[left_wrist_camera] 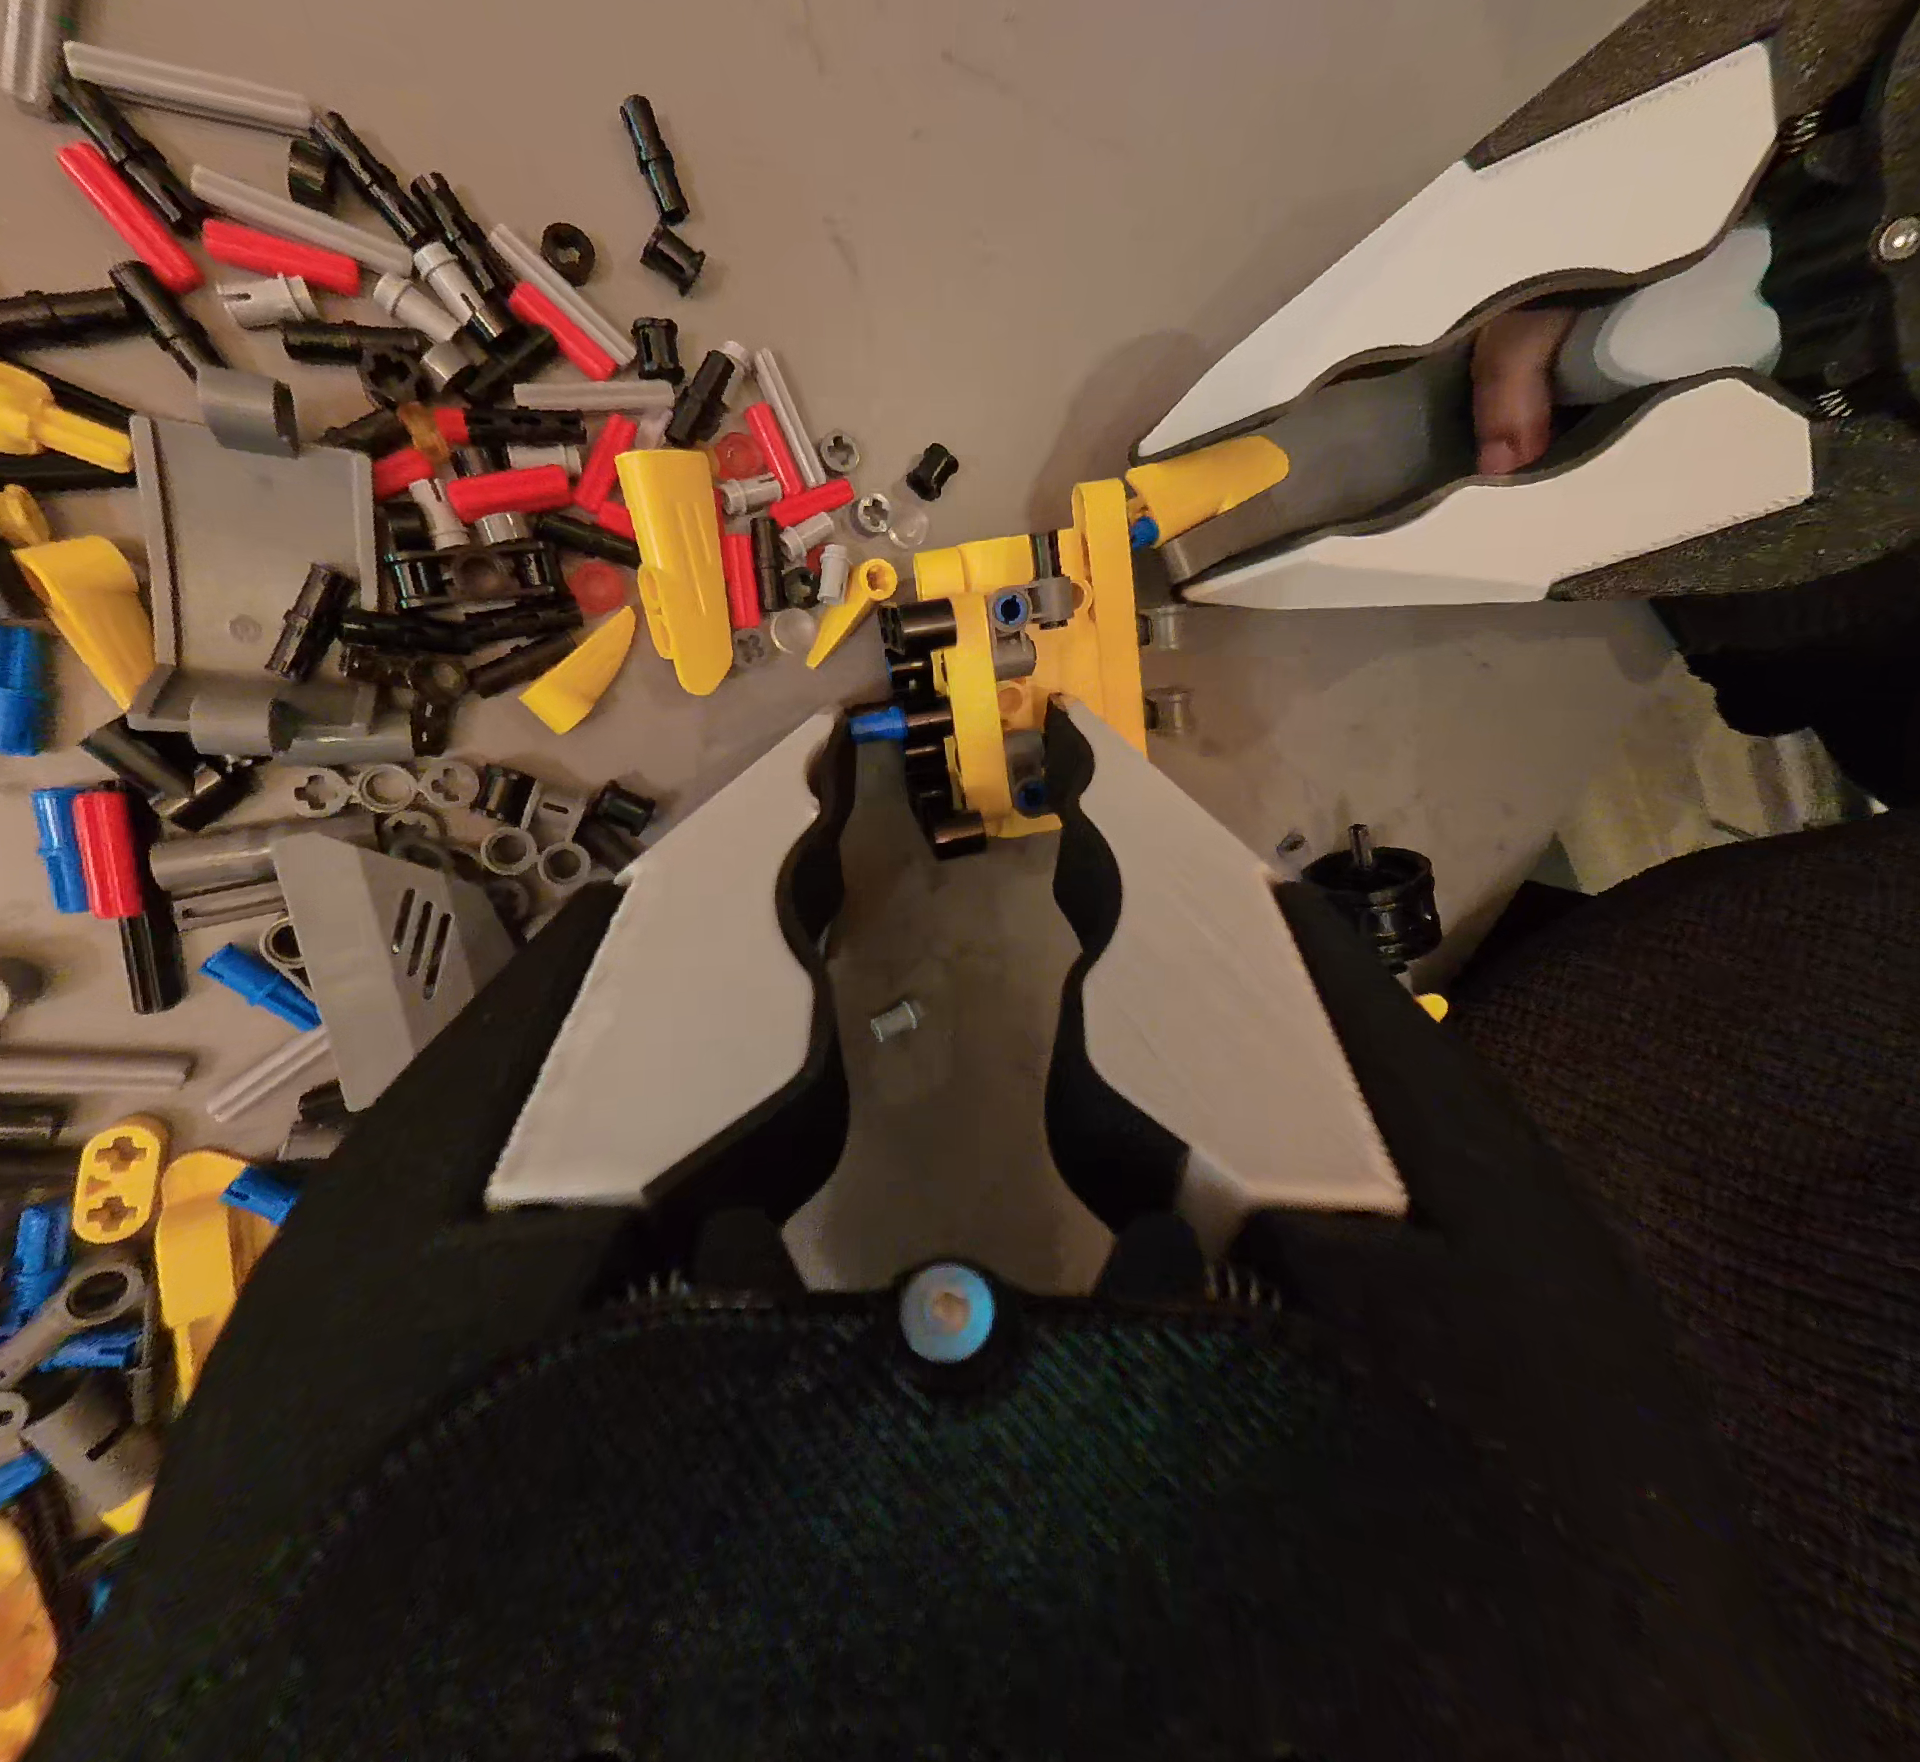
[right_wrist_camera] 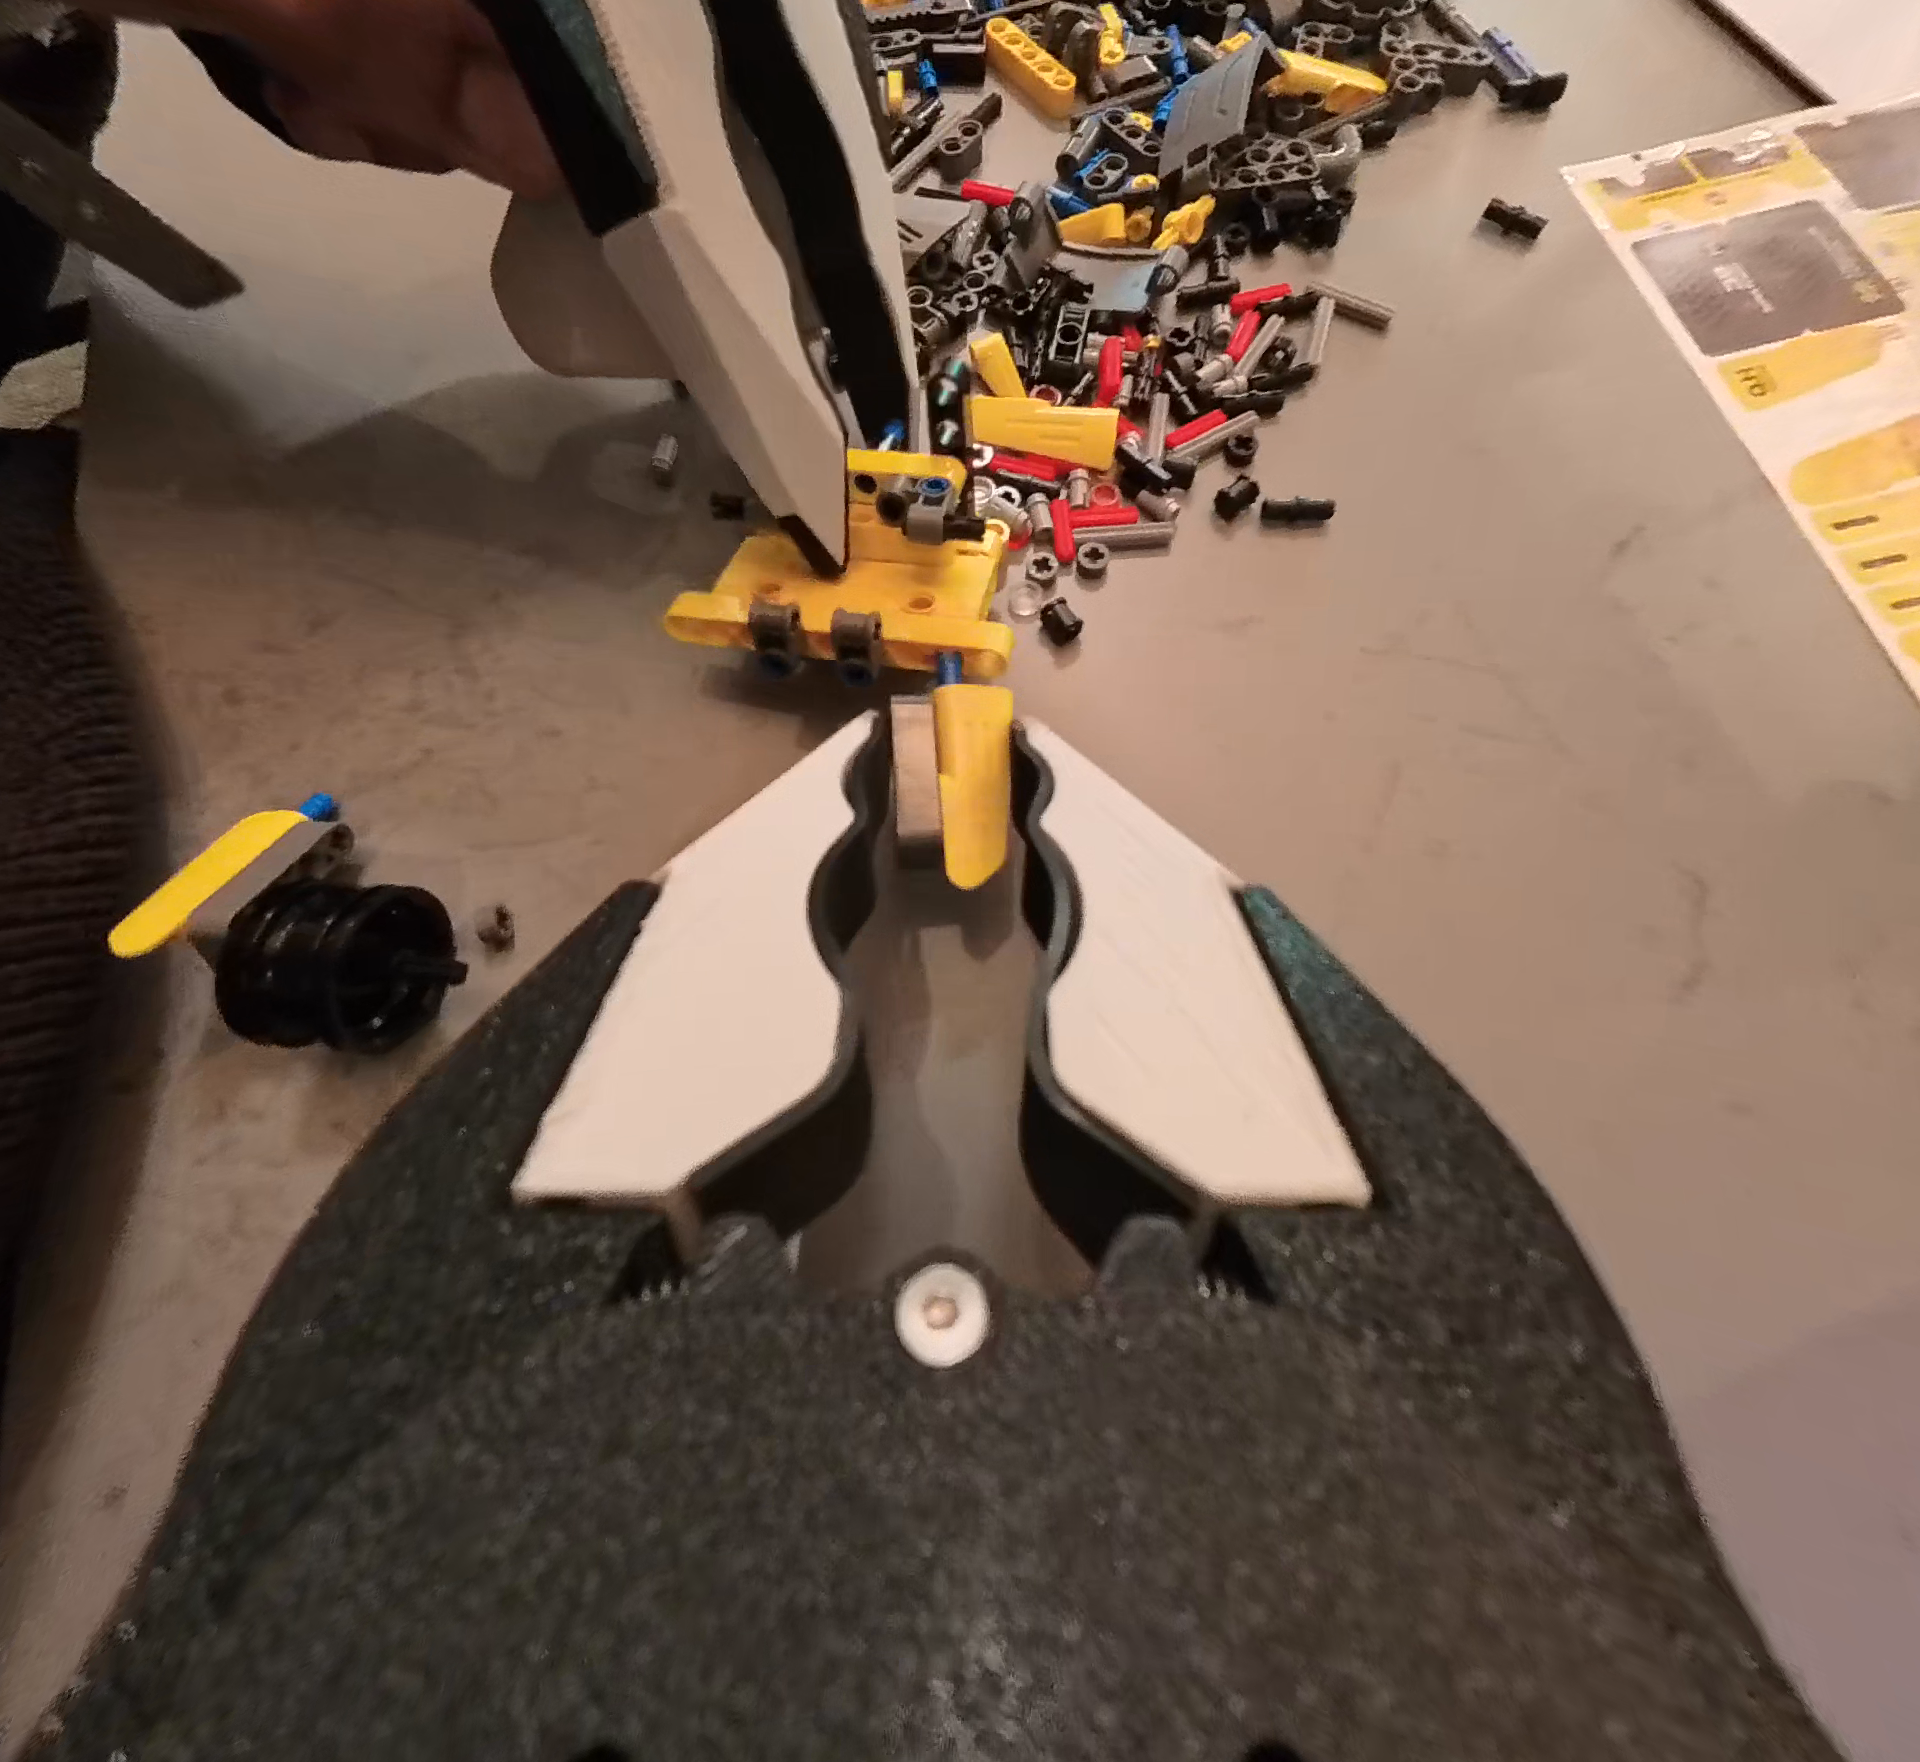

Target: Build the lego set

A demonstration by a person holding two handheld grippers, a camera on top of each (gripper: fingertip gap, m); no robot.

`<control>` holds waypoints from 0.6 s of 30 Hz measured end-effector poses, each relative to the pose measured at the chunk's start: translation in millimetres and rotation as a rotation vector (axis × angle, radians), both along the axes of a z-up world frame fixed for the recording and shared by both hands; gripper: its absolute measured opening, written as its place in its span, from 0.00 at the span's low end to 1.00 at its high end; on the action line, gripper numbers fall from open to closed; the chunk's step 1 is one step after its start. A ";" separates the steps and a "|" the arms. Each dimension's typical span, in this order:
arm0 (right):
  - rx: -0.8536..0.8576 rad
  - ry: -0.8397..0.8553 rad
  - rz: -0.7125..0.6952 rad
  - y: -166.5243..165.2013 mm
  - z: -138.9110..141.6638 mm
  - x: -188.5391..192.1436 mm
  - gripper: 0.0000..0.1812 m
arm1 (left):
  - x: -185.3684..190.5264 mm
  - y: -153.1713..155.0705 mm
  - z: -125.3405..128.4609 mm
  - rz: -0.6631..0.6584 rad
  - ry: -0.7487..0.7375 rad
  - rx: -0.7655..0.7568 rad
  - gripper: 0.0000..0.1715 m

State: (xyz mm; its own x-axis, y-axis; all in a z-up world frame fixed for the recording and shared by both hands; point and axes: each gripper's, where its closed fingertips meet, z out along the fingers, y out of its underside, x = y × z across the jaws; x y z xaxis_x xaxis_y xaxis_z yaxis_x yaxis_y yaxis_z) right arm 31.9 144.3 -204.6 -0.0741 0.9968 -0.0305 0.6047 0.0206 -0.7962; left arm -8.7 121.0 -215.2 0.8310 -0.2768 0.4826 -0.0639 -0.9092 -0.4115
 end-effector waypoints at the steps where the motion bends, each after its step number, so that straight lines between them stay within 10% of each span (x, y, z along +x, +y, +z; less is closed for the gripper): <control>1: -0.005 -0.007 -0.005 0.0 -1.0 0.1 0.12 | 0.1 0.0 -0.3 0.001 0.012 0.002 0.20; 18: 0.111 -0.115 -0.071 4.7 -18.1 4.1 0.12 | 1.5 3.9 -8.0 -0.025 0.342 0.031 0.20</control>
